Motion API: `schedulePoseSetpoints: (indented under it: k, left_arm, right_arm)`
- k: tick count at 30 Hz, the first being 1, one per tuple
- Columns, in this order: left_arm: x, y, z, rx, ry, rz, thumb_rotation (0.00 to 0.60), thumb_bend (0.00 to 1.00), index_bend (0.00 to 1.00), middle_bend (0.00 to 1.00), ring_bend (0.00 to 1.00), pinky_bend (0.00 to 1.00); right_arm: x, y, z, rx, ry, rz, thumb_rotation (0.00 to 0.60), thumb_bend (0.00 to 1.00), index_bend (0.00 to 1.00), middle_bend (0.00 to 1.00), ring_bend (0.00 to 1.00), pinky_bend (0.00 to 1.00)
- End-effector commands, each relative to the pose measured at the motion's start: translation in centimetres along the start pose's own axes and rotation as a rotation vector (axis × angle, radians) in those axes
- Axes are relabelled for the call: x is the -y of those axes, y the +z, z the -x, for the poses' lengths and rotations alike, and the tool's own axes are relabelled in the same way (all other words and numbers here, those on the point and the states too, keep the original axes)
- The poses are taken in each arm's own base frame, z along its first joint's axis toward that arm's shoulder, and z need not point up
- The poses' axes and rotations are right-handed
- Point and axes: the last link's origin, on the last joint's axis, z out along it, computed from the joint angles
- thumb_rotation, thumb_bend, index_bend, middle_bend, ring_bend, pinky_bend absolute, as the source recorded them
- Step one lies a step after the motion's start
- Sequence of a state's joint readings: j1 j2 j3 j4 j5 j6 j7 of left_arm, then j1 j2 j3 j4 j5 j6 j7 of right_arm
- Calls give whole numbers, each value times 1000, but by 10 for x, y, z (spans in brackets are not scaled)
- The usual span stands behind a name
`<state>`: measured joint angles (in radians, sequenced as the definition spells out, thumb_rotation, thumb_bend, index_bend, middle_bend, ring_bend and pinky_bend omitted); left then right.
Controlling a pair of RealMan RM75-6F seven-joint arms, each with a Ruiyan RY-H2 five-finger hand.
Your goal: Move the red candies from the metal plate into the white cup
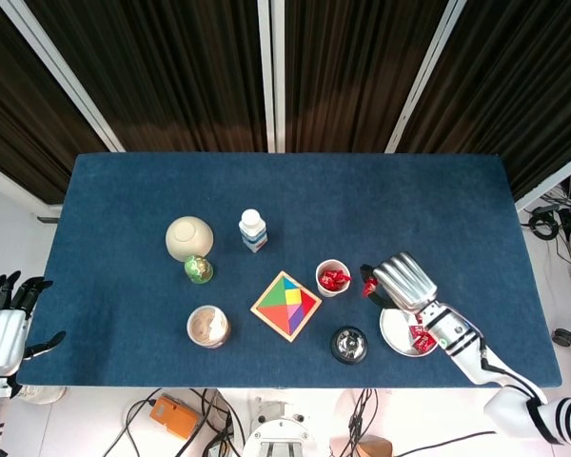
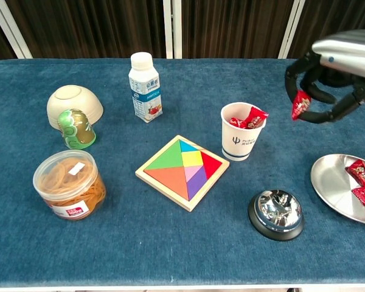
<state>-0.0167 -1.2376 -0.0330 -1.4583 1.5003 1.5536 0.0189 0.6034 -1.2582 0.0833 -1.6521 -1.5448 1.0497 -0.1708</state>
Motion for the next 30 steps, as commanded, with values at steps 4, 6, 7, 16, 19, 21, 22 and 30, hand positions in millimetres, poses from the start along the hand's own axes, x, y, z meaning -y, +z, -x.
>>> schedulePoseSetpoints:
  k: [4,6,7,16,19,21,22,30]
  left_arm:
    - [-1,1,1,4,1,1,600,19,210,174,0,0]
    - [-1,1,1,6,2,0,600,20,210,174,0,0]
    - [-1,1,1,7,3,0,600,20,210,174,0,0]
    - [1,1,2,10,5,-5,600,20,210,174,0,0]
    - [2,1,2,11,4,-6,600,20,210,174,0,0]
    - [2,0,3,12,4,-7,600,20,210,174,0,0]
    - [2,0,3,12,4,-8,600,20,210,174,0,0]
    - [3,0,2,11,3,-11,600,19,210,174,0,0]
  right_arm:
    - [14,38,-10,22,4,-19,600,521,613,864,1000,1000]
    - [18,46,-7,36,-1,-23,600,521,609,864,1000,1000]
    - [20,48,-6,42,-3,-26,600,521,606,864,1000,1000]
    - [27,58,7,79,-30,-30,600,520,570,865,1000,1000]
    - [28,59,9,85,-39,-29,600,520,530,864,1000,1000]
    - [29,59,9,90,-39,-29,600,521,483,864,1000,1000]
    - [29,59,9,92,-39,-29,600,521,463,864,1000,1000]
    - [29,58,4,62,-29,-33,600,520,399,864,1000,1000]
